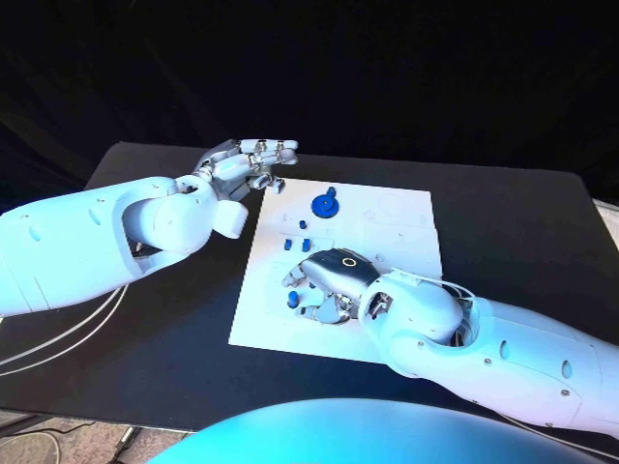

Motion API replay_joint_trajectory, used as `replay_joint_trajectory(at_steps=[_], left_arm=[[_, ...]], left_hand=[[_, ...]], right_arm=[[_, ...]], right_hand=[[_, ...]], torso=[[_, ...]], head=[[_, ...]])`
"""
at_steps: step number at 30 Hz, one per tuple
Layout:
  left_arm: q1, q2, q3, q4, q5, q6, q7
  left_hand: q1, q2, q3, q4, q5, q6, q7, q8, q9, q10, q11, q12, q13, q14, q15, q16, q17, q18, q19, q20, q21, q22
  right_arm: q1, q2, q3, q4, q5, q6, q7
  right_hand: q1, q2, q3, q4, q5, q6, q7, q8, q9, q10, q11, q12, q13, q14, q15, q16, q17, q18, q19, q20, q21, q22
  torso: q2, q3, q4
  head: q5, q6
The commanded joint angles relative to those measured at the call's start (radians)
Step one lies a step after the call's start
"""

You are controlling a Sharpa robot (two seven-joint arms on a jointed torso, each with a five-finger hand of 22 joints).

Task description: Assemble the parts on the task board

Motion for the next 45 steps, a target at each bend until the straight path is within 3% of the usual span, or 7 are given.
replay_joint_trajectory(at_steps=[1,8,12,16,21,26,45], left_arm=[[0.0,-0.001,0.001,0.002,-0.003,0.021,0.001],[0.0,-0.008,0.001,0.001,-0.003,0.024,-0.001],[0.0,-0.012,0.0,0.002,-0.004,0.027,-0.003],[0.0,-0.015,-0.001,0.003,-0.004,0.028,-0.003],[0.0,-0.017,-0.003,0.007,-0.004,0.029,-0.004],[-0.001,-0.016,-0.005,0.01,-0.004,0.032,-0.005],[-0.002,-0.016,-0.007,0.013,-0.004,0.034,-0.006]], left_hand=[[0.0,0.01,-0.004,0.0,-0.003,-0.003,0.002,0.006,-0.001,-0.006,-0.001,0.005,0.001,-0.01,0.0,-0.003,-0.001,0.015,-0.008,-0.001,-0.004,-0.002],[0.0,0.01,-0.004,0.0,-0.003,-0.003,0.002,0.006,-0.001,-0.006,-0.001,0.005,0.001,-0.01,0.0,-0.003,-0.001,0.015,-0.008,-0.001,-0.004,-0.002],[0.0,0.01,-0.004,0.0,-0.003,-0.003,0.002,0.006,-0.001,-0.006,-0.001,0.005,0.001,-0.01,0.0,-0.003,-0.001,0.015,-0.008,-0.001,-0.004,-0.002],[0.0,0.01,-0.004,0.0,-0.003,-0.003,0.002,0.006,-0.001,-0.006,-0.001,0.005,0.001,-0.01,0.0,-0.003,-0.001,0.015,-0.008,-0.001,-0.004,-0.002],[0.0,0.01,-0.004,0.0,-0.003,-0.003,0.002,0.006,-0.001,-0.006,-0.001,0.005,0.001,-0.01,0.0,-0.003,-0.001,0.015,-0.008,-0.001,-0.004,-0.002],[0.0,0.01,-0.004,0.0,-0.003,-0.003,0.002,0.006,-0.001,-0.006,-0.001,0.005,0.001,-0.01,0.0,-0.003,-0.001,0.015,-0.008,-0.001,-0.004,-0.002],[0.0,0.01,-0.004,0.0,-0.003,-0.003,0.002,0.006,-0.001,-0.006,-0.001,0.005,0.001,-0.01,0.0,-0.003,-0.001,0.015,-0.008,-0.001,-0.004,-0.002]], right_arm=[[-0.007,-0.031,0.008,0.035,0.002,-0.105,0.012],[-0.019,-0.176,0.058,0.146,0.088,-0.207,-0.007],[-0.021,-0.298,0.084,0.204,0.205,-0.224,-0.082],[-0.023,-0.408,0.095,0.235,0.301,-0.2,-0.184],[-0.044,-0.47,0.098,0.251,0.349,-0.177,-0.26],[-0.061,-0.493,0.099,0.249,0.333,-0.161,-0.29],[-0.098,-0.448,0.098,0.206,0.264,-0.097,-0.308]], right_hand=[[0.007,0.014,-0.048,0.009,-0.002,0.006,0.005,0.004,0.002,-0.004,-0.002,0.02,0.003,0.009,0.008,-0.004,-0.006,0.011,0.003,0.001,-0.003,-0.002],[0.027,0.048,-0.092,0.023,0.026,0.061,0.011,0.011,0.005,0.089,-0.022,0.091,0.007,0.008,-0.009,-0.016,-0.029,0.006,0.03,-0.008,0.011,0.019],[0.005,0.051,-0.1,0.05,0.044,0.1,0.013,0.021,0.008,0.218,-0.039,0.145,0.022,0.018,-0.02,0.004,0.001,-0.001,0.052,-0.016,0.035,0.055],[-0.063,0.025,-0.148,0.11,0.101,0.131,-0.021,0.031,0.009,0.397,-0.081,0.243,0.086,0.047,-0.053,0.088,0.122,-0.025,0.125,-0.046,0.121,0.184],[-0.12,0.021,-0.244,0.191,0.204,0.146,-0.043,0.049,0.012,0.439,-0.104,0.433,0.282,0.052,-0.073,0.122,0.163,-0.037,0.154,-0.073,0.162,0.242],[-0.112,0.072,-0.337,0.22,0.225,0.15,-0.045,0.078,0.026,0.38,-0.106,0.784,0.705,0.053,-0.075,0.153,0.201,-0.042,0.165,-0.076,0.188,0.281],[-0.13,0.119,-0.418,0.222,0.229,0.153,-0.051,0.113,0.055,0.388,-0.108,0.948,0.929,0.058,-0.077,0.179,0.24,-0.048,0.175,-0.076,0.209,0.315]], torso=[[0.001,0.0018,-0.0014],[-0.002,0.0015,-0.0058],[-0.006,0.0009,-0.016],[-0.009,0.0019,-0.0292],[-0.008,0.0039,-0.0427],[-0.009,0.0039,-0.0514],[-0.007,0.0016,-0.0504]], head=[[-0.006,0.0],[-0.02,0.0],[-0.04,0.0],[-0.061,0.004],[-0.08,0.008],[-0.084,0.01],[-0.076,0.004]])
